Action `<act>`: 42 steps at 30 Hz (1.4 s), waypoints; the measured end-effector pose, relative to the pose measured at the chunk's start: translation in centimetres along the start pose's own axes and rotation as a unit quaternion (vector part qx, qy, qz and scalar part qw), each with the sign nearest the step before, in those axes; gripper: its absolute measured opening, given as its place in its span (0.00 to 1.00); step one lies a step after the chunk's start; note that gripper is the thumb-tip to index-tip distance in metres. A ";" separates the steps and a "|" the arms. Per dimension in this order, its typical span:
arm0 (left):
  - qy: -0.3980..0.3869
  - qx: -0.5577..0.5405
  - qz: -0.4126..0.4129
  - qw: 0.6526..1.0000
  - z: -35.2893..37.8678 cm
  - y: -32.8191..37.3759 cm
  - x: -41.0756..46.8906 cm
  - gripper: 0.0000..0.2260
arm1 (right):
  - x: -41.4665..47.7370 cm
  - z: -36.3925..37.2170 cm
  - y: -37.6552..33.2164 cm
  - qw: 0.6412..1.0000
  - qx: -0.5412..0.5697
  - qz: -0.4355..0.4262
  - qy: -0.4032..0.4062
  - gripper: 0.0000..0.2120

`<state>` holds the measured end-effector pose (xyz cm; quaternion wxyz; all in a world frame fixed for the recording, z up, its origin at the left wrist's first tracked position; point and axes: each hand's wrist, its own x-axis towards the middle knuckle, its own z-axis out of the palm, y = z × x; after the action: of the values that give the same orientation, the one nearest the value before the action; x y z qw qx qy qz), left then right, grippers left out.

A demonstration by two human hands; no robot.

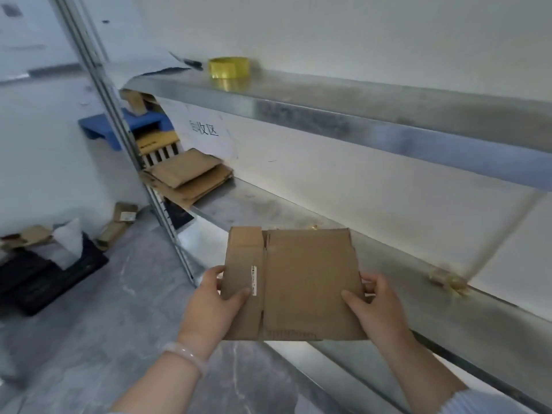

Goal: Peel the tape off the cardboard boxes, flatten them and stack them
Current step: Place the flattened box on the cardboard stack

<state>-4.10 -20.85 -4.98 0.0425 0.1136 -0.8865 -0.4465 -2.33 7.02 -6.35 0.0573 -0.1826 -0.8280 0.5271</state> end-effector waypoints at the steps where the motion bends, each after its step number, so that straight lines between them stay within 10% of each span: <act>1: 0.005 -0.002 0.000 1.000 -1.6 -0.8 1.1 0.26 | 0.3 1.9 -1.1 1.000 0.003 -0.007 -0.003 0.20; 26: 0.006 0.043 -0.081 0.996 -15.4 -9.3 36.5 0.29 | 21.8 32.1 -17.7 0.997 0.035 -0.007 -0.065 0.21; 42: -0.138 0.134 0.043 0.980 -20.4 -11.1 60.2 0.25 | 29.0 48.5 -23.3 0.990 0.024 0.130 0.046 0.21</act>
<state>-57.12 -57.64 -3.28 -0.0770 0.0170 -0.9397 -0.3328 -48.76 -32.64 -9.57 0.0303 -0.3114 -0.7805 0.5412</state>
